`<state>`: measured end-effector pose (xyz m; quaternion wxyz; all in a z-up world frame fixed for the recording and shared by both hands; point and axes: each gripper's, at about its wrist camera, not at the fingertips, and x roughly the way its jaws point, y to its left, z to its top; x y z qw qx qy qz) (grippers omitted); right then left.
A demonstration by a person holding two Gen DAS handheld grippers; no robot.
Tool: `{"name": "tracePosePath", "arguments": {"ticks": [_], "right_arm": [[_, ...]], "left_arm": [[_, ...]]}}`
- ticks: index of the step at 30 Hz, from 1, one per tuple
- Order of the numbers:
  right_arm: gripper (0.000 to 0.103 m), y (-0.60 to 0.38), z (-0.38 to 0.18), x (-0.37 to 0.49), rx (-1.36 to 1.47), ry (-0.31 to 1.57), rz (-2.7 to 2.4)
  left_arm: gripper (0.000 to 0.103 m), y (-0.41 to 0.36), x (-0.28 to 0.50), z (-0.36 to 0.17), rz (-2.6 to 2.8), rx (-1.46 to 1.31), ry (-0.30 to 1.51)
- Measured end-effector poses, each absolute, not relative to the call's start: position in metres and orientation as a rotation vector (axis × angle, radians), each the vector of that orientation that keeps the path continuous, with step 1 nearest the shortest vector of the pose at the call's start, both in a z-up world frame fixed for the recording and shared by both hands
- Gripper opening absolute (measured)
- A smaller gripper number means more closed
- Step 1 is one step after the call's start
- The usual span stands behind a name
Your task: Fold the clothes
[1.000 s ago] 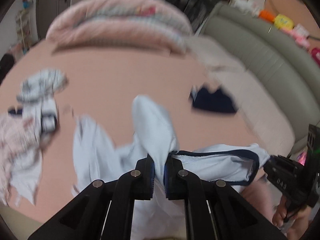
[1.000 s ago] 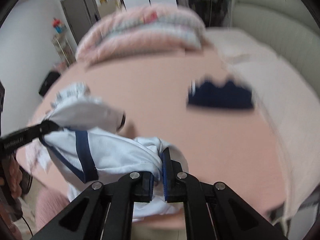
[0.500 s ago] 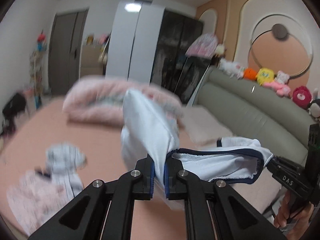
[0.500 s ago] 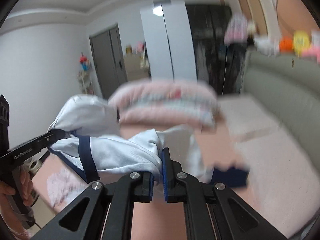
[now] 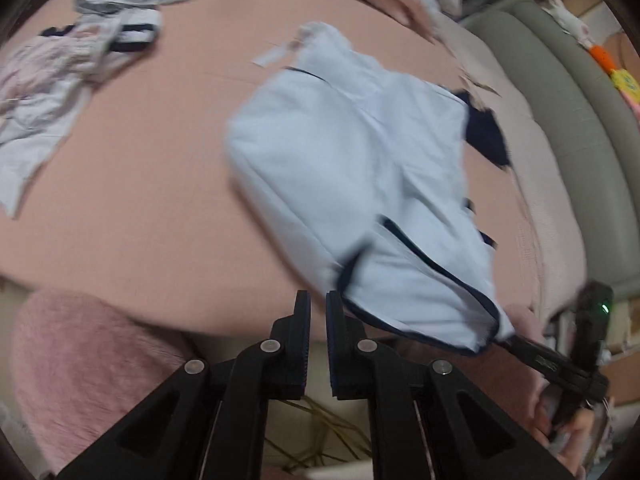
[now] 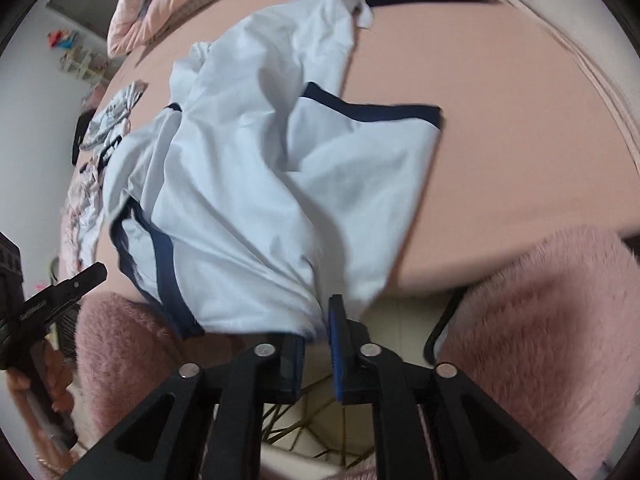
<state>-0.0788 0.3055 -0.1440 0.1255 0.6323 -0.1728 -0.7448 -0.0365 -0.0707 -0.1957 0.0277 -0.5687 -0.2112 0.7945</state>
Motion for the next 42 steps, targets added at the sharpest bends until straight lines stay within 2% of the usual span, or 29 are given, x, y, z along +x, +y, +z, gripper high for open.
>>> {"name": "tracePosePath", "arguments": {"ticks": [3,5,7,8,9,10,12,15,17,18,20,23,27,29,32,34,36,39,41,42], "right_arm": [[0.017,0.318,-0.142,-0.072,1.796,-0.726,-2.102],[0.026,0.327,-0.141,-0.069,1.768,-0.864,-2.090],[0.047,0.338,-0.143,-0.068,1.799,-0.944,-2.136],[0.048,0.343,-0.144,-0.064,1.808,-0.980,-2.160],[0.048,0.348,-0.144,-0.060,1.806,-1.023,-2.170],[0.048,0.351,-0.144,-0.057,1.804,-1.052,-2.166],[0.048,0.355,-0.144,-0.053,1.802,-1.090,-2.151],[0.048,0.353,-0.148,-0.052,1.816,-1.127,-2.111],[0.048,0.349,-0.153,-0.056,1.804,-1.164,-2.068],[0.048,0.346,-0.155,-0.056,1.798,-1.175,-2.053],[0.048,0.342,-0.160,-0.055,1.813,-1.140,-2.051],[0.048,0.331,-0.169,-0.060,1.853,-1.067,-2.070],[0.048,0.314,-0.185,-0.066,1.944,-0.960,-2.104],[0.048,0.308,-0.193,-0.063,1.966,-0.973,-2.068],[0.049,0.301,-0.204,-0.063,1.941,-1.059,-2.016],[0.056,0.298,-0.206,-0.066,1.906,-1.099,-2.032],[0.062,0.296,-0.206,-0.068,1.870,-1.107,-2.058],[0.061,0.292,-0.207,-0.071,1.822,-1.111,-2.078],[0.038,0.290,-0.204,-0.074,1.771,-1.092,-2.048],[0.017,0.289,-0.199,-0.076,1.745,-1.076,-2.059]], "left_arm": [[0.008,-0.096,-0.051,-0.201,2.415,-1.737,-0.815],[0.011,-0.102,-0.055,-0.203,2.363,-1.711,-0.926],[0.027,-0.103,-0.061,-0.207,2.343,-1.689,-0.991],[0.033,-0.102,-0.065,-0.207,2.343,-1.679,-1.011],[0.044,-0.101,-0.068,-0.208,2.342,-1.668,-1.031],[0.048,-0.099,-0.072,-0.208,2.338,-1.669,-1.038],[0.048,-0.094,-0.079,-0.209,2.328,-1.675,-1.049],[0.048,-0.082,-0.083,-0.220,2.360,-1.760,-0.972],[0.034,-0.073,-0.083,-0.228,2.372,-1.817,-0.924],[0.019,-0.070,-0.079,-0.230,2.386,-1.827,-0.906],[0.015,-0.065,-0.068,-0.233,2.427,-1.846,-0.860],[0.014,-0.068,-0.047,-0.238,2.483,-1.910,-0.786],[0.014,-0.083,-0.021,-0.233,2.514,-1.941,-0.835],[0.014,-0.087,-0.012,-0.227,2.526,-1.926,-0.834],[0.014,-0.098,-0.008,-0.224,2.470,-1.834,-0.954],[0.014,-0.106,-0.011,-0.225,2.411,-1.745,-1.069],[0.015,-0.110,-0.016,-0.223,2.433,-1.723,-1.084],[0.018,-0.116,-0.024,-0.231,2.435,-1.763,-1.116],[0.032,-0.120,-0.025,-0.238,2.353,-1.749,-1.217],[0.048,-0.121,-0.026,-0.240,2.316,-1.735,-1.259]]}}
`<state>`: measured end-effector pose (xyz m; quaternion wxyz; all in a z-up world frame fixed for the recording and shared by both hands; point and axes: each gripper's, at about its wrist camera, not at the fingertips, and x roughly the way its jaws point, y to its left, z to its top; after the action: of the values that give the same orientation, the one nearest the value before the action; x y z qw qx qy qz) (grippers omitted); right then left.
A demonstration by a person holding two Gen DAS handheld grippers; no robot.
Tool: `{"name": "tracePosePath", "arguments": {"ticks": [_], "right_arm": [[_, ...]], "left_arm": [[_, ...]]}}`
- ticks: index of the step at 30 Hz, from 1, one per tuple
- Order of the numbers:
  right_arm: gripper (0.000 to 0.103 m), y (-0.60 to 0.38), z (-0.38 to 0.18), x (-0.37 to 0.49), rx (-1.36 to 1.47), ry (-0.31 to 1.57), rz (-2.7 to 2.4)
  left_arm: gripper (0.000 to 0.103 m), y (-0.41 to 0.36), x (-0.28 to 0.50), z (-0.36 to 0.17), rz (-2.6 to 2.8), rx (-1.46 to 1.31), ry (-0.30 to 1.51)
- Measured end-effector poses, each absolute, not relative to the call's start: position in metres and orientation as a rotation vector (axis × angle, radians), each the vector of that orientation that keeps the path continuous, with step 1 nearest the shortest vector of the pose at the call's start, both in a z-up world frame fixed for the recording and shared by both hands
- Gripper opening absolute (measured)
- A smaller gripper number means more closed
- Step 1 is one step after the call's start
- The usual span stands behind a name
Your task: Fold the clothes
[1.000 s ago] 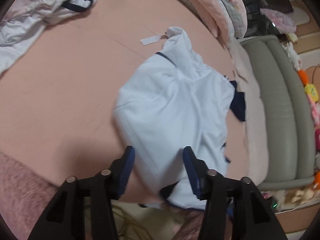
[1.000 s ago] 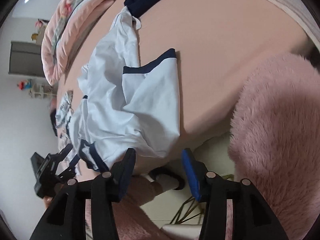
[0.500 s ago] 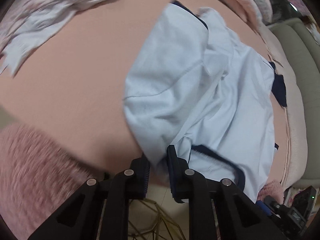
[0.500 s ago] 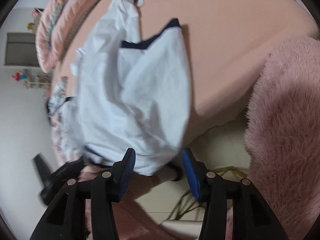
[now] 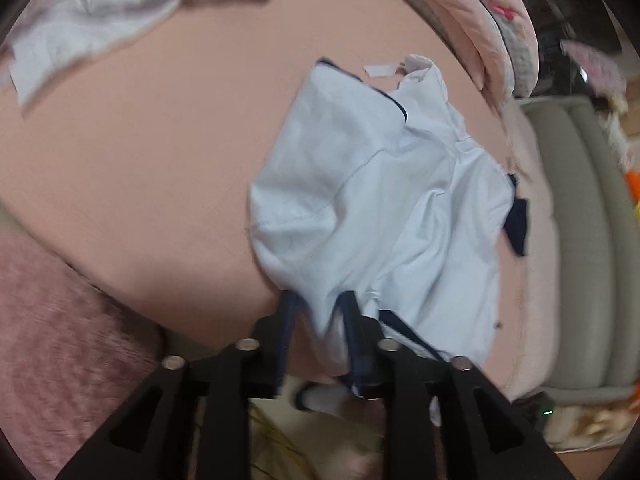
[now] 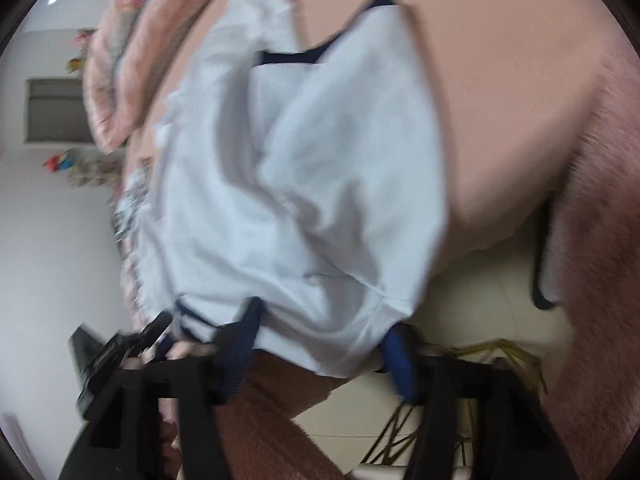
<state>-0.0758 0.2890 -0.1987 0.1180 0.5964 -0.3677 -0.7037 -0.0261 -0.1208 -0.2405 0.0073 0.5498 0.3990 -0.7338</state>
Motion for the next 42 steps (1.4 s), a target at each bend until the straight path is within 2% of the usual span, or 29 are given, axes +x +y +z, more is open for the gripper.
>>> {"name": "tracePosePath", "arguments": {"ticks": [1,5,8,11,12,14,15,16,20,24,30,33,37,42], "right_arm": [[0.010,0.289,-0.192,-0.078,1.719,-1.058,-2.083],[0.008,0.292,-0.167,-0.086,1.601,-1.046,-2.196],[0.008,0.313,-0.159,-0.073,1.584,-1.071,-2.247],[0.011,0.301,-0.182,-0.081,1.748,-0.986,-2.225],[0.018,0.292,-0.195,-0.088,1.817,-0.950,-2.199],[0.019,0.284,-0.206,-0.096,1.829,-0.935,-2.172],[0.015,0.283,-0.203,-0.098,1.801,-0.927,-2.174],[0.004,0.282,-0.198,-0.099,1.781,-0.908,-2.176],[0.004,0.291,-0.159,-0.092,1.618,-0.881,-2.288],[0.004,0.299,-0.107,-0.088,1.448,-0.827,-2.386],[0.004,0.308,-0.022,-0.078,1.159,-0.805,-2.459],[0.004,0.315,0.000,-0.070,1.105,-0.801,-2.453],[0.004,0.318,-0.002,-0.058,1.143,-0.770,-2.441],[0.004,0.330,-0.051,-0.062,1.330,-0.832,-2.353]], "left_arm": [[0.058,-0.118,-0.027,-0.241,-2.298,1.714,1.271],[0.058,-0.115,-0.033,-0.240,-2.314,1.661,1.136],[0.058,-0.115,-0.041,-0.252,-2.255,1.667,1.251],[0.058,-0.108,-0.048,-0.262,-2.213,1.691,1.293],[0.058,-0.103,-0.050,-0.261,-2.232,1.700,1.244],[0.057,-0.091,-0.054,-0.260,-2.274,1.716,1.131],[0.036,-0.085,-0.056,-0.256,-2.300,1.746,1.073],[0.012,-0.082,-0.056,-0.251,-2.314,1.772,1.060],[0.010,-0.075,-0.048,-0.209,-2.482,1.694,0.982],[0.010,-0.077,-0.041,-0.176,-2.585,1.649,1.040],[0.010,-0.067,-0.024,-0.103,-2.862,1.490,0.991],[0.010,-0.066,-0.016,-0.072,-2.971,1.406,0.993],[0.010,-0.058,-0.013,-0.062,-2.999,1.408,0.885],[0.010,-0.060,-0.011,-0.100,-2.891,1.548,0.915]]}}
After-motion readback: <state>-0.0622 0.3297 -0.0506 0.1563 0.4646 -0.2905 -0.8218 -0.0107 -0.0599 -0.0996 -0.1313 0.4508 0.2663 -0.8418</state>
